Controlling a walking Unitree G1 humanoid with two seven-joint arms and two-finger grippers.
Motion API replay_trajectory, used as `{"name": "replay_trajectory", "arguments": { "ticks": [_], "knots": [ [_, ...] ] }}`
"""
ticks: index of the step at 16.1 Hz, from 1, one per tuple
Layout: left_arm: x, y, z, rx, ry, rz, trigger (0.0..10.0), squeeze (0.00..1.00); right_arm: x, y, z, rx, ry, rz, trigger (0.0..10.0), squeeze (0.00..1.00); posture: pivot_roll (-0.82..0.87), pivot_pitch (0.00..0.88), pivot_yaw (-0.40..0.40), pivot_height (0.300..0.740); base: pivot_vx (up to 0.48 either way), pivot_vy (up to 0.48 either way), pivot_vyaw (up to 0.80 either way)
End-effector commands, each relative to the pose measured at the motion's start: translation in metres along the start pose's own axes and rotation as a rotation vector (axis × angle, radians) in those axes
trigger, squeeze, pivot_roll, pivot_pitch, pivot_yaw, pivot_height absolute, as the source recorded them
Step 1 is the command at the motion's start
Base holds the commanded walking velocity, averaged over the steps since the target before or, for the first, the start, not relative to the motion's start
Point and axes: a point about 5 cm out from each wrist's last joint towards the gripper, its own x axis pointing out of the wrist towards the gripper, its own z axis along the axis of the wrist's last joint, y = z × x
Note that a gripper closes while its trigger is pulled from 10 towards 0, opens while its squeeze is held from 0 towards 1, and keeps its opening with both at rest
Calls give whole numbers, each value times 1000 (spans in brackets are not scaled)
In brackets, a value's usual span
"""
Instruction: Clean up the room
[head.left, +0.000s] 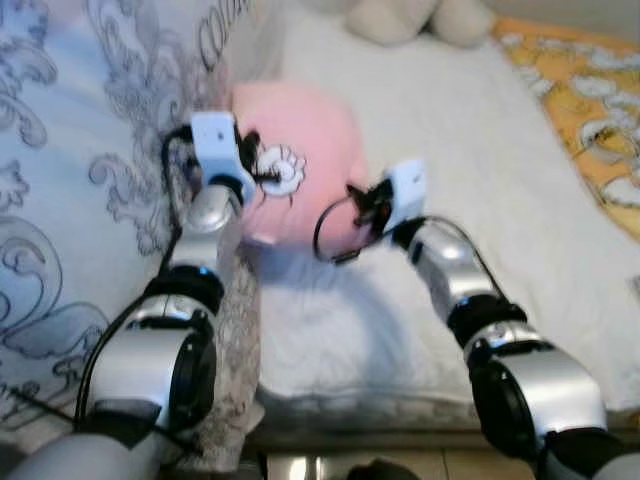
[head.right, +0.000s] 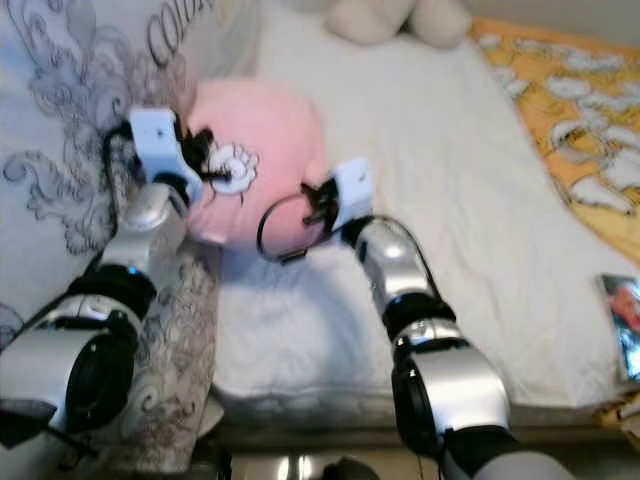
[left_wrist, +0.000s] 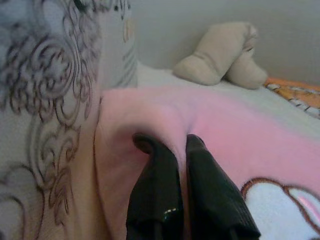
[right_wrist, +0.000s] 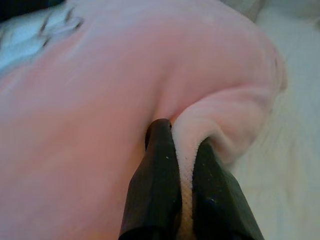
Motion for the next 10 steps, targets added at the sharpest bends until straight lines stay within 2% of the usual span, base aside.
{"name": "replay_trajectory", "arguments": {
  "ticks": [1,4,5,6,7,8,10],
  "knots": [
    [-5,-9,-17,-29,49,16,10000,0,-8,-11,-2,-33,-1,-27,10000,0,-37,235,-87,740,0,0,0],
    [-13,-15,-36,-100,99,47,10000,0,-15,-18,-11,-56,49,-42,10000,0,-37,235,-94,740,0,0,0],
    [-16,-21,-43,-161,121,62,10000,0,-18,-22,-12,-75,63,-44,10000,0,-35,233,-94,740,0,0,0],
    [-20,-29,-51,-180,137,63,10000,0,-20,-27,-11,-89,67,-54,10000,0,-34,230,-98,740,0,0,0],
    [-25,-37,-60,-169,158,57,10000,0,-21,-32,-7,-98,67,-70,10000,0,-32,229,-102,740,0,0,0],
    [-27,-37,-62,-161,165,59,10000,0,-21,-32,-6,-99,67,-76,10000,0,-33,228,-103,740,0,0,0],
    [-28,-24,-64,-97,174,89,10000,0,-19,-27,-13,-90,91,-81,10000,0,-29,226,-104,740,0,0,0]
  ]
}}
